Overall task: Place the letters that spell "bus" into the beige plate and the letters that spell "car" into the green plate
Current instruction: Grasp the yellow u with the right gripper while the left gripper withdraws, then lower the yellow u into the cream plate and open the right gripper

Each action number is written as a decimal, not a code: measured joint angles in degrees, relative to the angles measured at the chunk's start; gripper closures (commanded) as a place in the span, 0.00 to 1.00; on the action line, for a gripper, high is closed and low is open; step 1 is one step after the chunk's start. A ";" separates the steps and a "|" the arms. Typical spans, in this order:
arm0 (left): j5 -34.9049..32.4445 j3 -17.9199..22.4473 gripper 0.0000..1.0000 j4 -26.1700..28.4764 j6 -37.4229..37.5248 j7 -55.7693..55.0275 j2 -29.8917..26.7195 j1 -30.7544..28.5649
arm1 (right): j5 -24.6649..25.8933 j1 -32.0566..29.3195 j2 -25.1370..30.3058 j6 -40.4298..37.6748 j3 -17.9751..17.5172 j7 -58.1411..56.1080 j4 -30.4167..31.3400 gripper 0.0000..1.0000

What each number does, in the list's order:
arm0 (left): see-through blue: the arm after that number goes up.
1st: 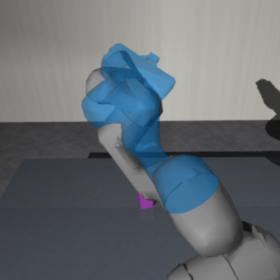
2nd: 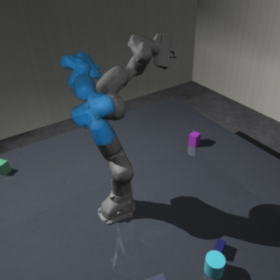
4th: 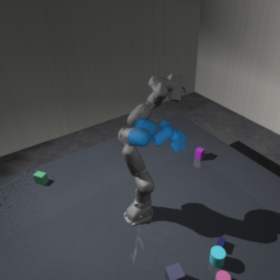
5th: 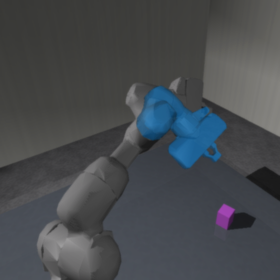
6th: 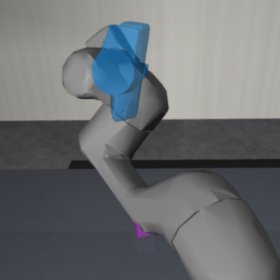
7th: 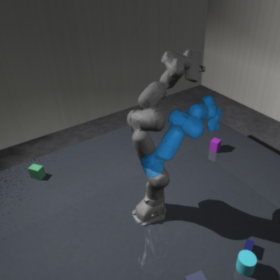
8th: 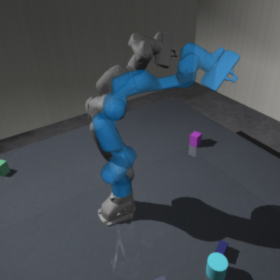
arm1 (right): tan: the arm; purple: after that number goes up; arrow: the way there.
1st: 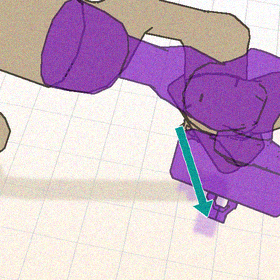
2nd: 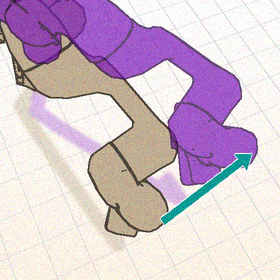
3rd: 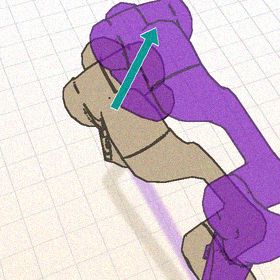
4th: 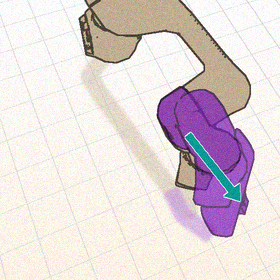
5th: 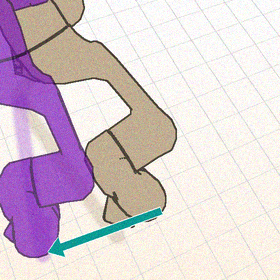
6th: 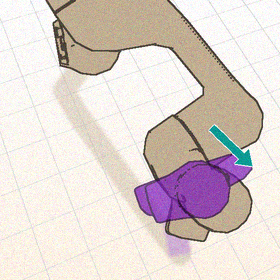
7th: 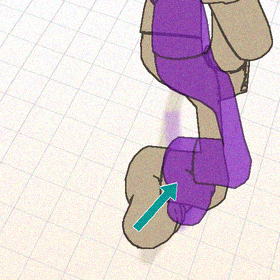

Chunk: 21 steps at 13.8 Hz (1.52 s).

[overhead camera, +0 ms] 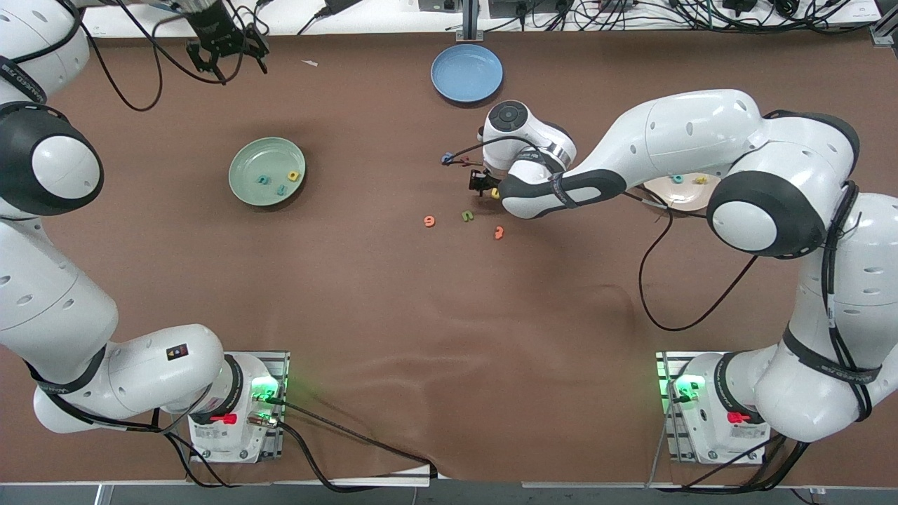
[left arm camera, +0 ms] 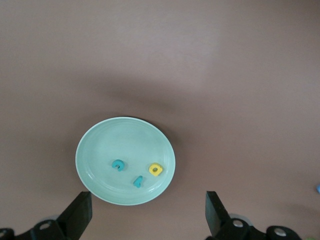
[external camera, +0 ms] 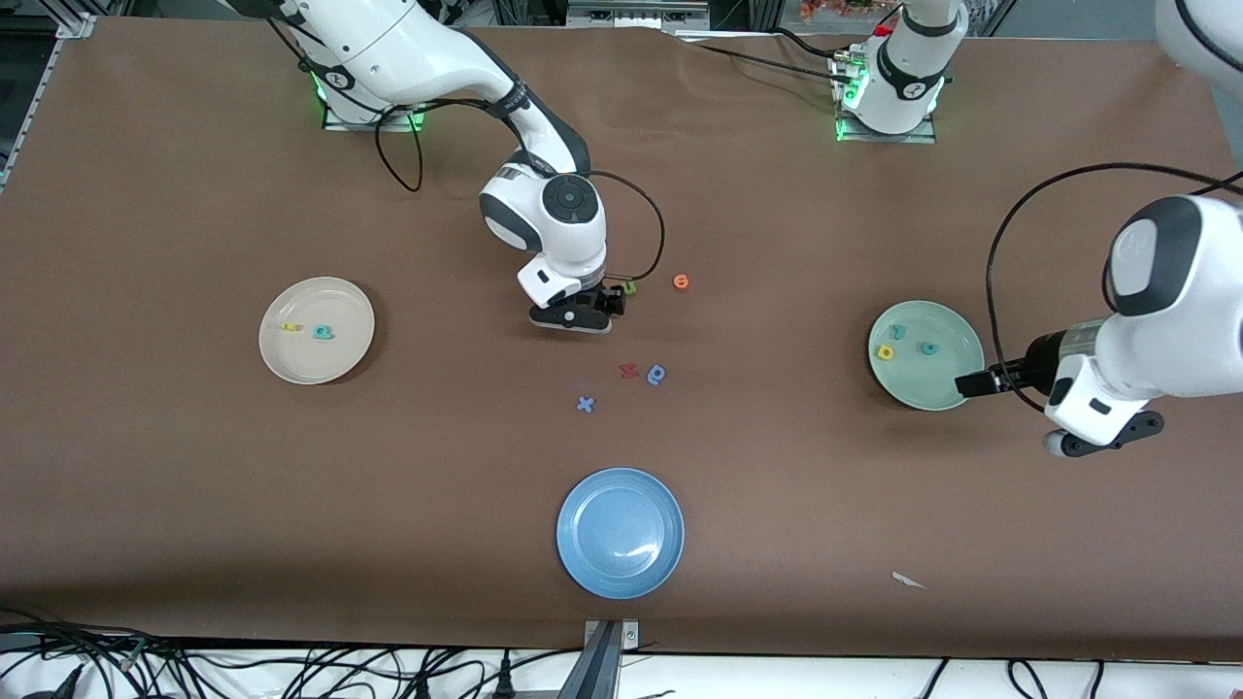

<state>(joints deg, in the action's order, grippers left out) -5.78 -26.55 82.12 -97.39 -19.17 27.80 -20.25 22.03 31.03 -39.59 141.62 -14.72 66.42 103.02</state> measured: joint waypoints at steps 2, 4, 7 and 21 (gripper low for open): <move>0.00 -0.48 0.00 -2.51 1.64 3.81 -0.28 0.04 | 0.22 0.00 0.00 0.00 0.04 0.04 -0.10 0.23; 0.00 -0.66 0.00 -3.93 2.04 5.27 -0.98 0.09 | 0.44 0.00 0.00 0.00 0.04 0.05 -0.14 0.29; 0.00 -1.27 0.00 -4.49 2.38 6.52 -2.52 0.33 | 0.78 0.02 -0.08 -0.02 0.04 0.07 -0.15 0.48; 0.00 -1.57 0.00 -5.35 4.82 10.18 -3.22 0.81 | 1.17 -3.60 3.51 -1.07 1.75 -9.02 1.89 0.84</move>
<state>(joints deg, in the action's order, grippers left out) -5.79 -28.12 76.77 -92.58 -8.99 24.58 -19.44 23.20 27.43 -36.08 140.56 -12.97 57.40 104.91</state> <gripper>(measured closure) 0.000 0.722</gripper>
